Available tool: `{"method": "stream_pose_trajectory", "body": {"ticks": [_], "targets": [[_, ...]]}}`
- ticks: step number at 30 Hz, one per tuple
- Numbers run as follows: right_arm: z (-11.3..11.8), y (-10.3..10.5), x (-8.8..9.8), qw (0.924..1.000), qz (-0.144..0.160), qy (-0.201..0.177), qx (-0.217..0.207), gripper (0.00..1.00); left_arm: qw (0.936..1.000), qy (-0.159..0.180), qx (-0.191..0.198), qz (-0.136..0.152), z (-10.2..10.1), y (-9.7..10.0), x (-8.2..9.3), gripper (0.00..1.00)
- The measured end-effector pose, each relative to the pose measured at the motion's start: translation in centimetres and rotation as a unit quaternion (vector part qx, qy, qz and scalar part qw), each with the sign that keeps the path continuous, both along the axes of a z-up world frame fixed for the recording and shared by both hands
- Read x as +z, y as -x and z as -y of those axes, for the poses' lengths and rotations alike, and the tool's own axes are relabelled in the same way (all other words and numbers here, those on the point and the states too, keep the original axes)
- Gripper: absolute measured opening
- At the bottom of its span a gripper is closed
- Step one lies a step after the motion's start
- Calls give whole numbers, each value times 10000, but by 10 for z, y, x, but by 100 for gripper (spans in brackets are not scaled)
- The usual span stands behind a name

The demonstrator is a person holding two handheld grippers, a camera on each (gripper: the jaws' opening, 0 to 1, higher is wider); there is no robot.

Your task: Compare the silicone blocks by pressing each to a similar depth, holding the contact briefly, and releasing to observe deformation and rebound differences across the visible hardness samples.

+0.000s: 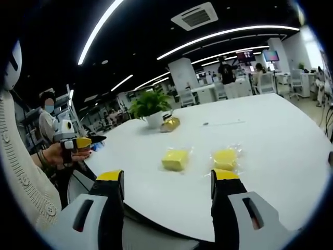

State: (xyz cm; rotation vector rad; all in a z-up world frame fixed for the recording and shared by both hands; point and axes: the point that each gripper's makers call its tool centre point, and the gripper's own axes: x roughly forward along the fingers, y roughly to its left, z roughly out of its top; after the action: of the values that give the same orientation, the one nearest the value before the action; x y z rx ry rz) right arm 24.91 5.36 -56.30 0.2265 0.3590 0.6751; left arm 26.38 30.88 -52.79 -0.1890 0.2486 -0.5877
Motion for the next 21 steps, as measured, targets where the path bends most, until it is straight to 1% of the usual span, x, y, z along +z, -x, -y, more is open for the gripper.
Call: {"method": "stream_pose_trajectory", "body": {"ticks": [5, 9, 14, 18, 21], "targets": [[0, 1, 0, 10000, 13, -19, -43, 65, 10000, -4, 11, -61, -1, 2, -5, 81], [2, 1, -1, 9999, 35, -14, -102, 68, 9999, -14, -9, -102, 0, 4, -7, 81], [3, 0, -4, 9999, -21, -50, -137, 69, 9998, -63, -63, -205, 2, 5, -13, 82], [4, -2, -8, 9999, -102, -30, -123, 69, 9995, -68, -92, -304, 1, 0, -18, 82], [6, -5, -8, 9998, -133, -31, -136, 68, 9992, 8, -164, -368, 2, -5, -17, 82]]}}
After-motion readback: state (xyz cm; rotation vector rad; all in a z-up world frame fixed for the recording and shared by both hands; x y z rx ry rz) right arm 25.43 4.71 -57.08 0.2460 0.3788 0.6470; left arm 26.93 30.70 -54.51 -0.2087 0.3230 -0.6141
